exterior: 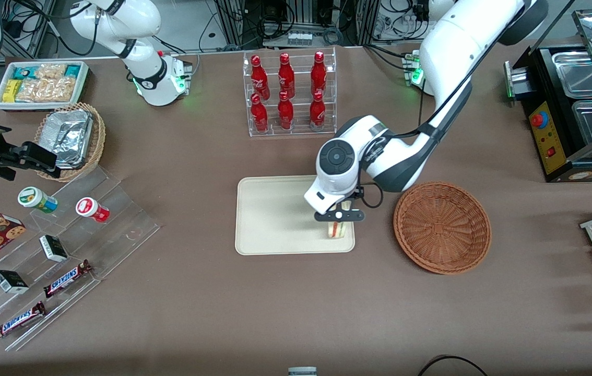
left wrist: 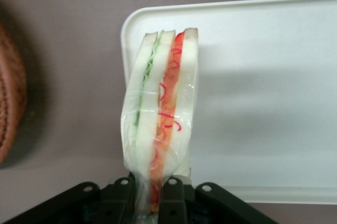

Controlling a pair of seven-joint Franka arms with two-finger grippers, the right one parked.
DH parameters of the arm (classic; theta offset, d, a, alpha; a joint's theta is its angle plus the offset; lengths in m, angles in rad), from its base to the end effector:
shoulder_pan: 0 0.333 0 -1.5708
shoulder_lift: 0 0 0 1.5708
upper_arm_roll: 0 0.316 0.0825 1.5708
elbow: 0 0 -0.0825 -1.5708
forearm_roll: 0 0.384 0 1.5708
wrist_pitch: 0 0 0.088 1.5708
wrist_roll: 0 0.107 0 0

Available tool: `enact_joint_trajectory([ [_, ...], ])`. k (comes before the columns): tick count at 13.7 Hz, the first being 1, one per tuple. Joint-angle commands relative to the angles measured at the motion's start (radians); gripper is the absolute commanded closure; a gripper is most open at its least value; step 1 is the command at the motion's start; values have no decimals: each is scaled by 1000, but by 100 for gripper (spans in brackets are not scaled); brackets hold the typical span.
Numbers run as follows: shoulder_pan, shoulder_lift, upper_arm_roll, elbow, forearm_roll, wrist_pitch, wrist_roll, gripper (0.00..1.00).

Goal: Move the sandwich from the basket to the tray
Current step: 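Lift the sandwich with the left gripper and carry it over the tray, then lower the sandwich onto the tray and open the left gripper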

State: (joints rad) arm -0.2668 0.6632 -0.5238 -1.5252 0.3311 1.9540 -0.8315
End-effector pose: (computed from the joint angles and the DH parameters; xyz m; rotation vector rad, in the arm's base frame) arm 0.5350 -0.4311 0.2963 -3.0520 0.0533 0.1696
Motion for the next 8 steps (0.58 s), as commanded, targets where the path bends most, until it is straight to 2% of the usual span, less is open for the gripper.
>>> enact_joint_trajectory([
  [1,-70,87,28,118,52,-21,-67,100],
  [3,-120,139,54,178,83,-21,-98,100],
  [8,-134,154,67,186,83,-20,-97,100],
])
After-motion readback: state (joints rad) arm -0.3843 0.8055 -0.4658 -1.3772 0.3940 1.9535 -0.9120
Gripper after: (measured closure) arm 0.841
